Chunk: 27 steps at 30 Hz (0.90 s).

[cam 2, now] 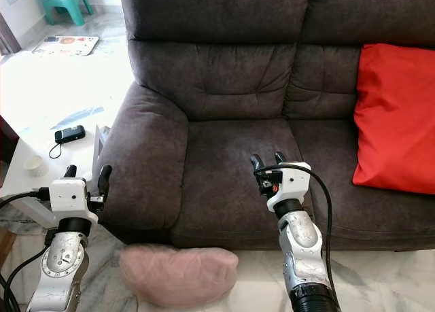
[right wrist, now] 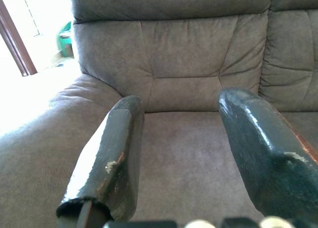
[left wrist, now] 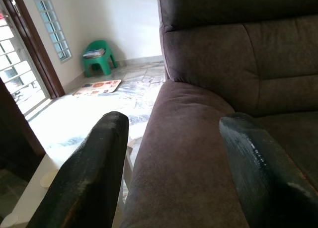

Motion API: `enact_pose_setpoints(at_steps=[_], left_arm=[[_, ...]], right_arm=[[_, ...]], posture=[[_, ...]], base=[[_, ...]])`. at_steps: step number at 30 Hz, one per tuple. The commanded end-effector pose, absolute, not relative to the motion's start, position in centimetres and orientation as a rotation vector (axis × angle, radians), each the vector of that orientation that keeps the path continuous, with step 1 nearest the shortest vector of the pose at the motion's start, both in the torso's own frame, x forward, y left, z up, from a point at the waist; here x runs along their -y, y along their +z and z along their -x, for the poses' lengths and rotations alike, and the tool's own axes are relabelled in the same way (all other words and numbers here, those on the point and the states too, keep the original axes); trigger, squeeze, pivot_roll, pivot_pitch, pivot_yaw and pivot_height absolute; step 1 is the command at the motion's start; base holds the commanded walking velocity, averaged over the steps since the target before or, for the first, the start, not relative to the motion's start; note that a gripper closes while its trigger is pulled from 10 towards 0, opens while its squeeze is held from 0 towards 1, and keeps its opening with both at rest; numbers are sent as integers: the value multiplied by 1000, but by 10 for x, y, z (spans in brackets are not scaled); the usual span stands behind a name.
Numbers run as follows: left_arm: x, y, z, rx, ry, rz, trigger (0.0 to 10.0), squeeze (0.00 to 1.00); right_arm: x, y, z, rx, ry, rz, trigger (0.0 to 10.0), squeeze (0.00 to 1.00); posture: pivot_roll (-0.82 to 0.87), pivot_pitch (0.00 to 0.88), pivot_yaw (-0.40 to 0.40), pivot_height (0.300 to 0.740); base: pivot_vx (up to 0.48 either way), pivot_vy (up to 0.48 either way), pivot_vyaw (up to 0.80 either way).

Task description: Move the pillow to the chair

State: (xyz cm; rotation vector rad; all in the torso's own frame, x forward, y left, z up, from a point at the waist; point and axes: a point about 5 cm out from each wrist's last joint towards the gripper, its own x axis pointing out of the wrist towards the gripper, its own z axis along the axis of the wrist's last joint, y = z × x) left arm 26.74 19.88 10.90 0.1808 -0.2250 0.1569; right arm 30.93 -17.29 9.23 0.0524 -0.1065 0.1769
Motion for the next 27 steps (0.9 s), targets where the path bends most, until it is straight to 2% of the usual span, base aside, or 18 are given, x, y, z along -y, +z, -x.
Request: enact_pose_setpoints(at_steps=[1, 4, 17, 27], left_arm=[[-197, 116, -269, 245, 152, -168, 10000, 0], [-197, 118, -269, 250, 147, -169, 10000, 0], [-196, 118, -269, 244, 143, -167, 10000, 0], [-196, 118, -270, 241, 141, -166, 10000, 0]], right_arm=[[174, 98, -311, 127, 172, -59, 10000, 0], [174, 97, -312, 102, 165, -62, 10000, 0], [173, 97, -312, 109, 177, -55, 10000, 0], [172, 100, -312, 130, 185, -57, 10000, 0]], posture=[[85, 114, -29, 711], [85, 114, -29, 706], [85, 116, -31, 626], [85, 116, -31, 626]], base=[[0, 0, 0], [0, 0, 0], [0, 0, 0], [0, 0, 0]])
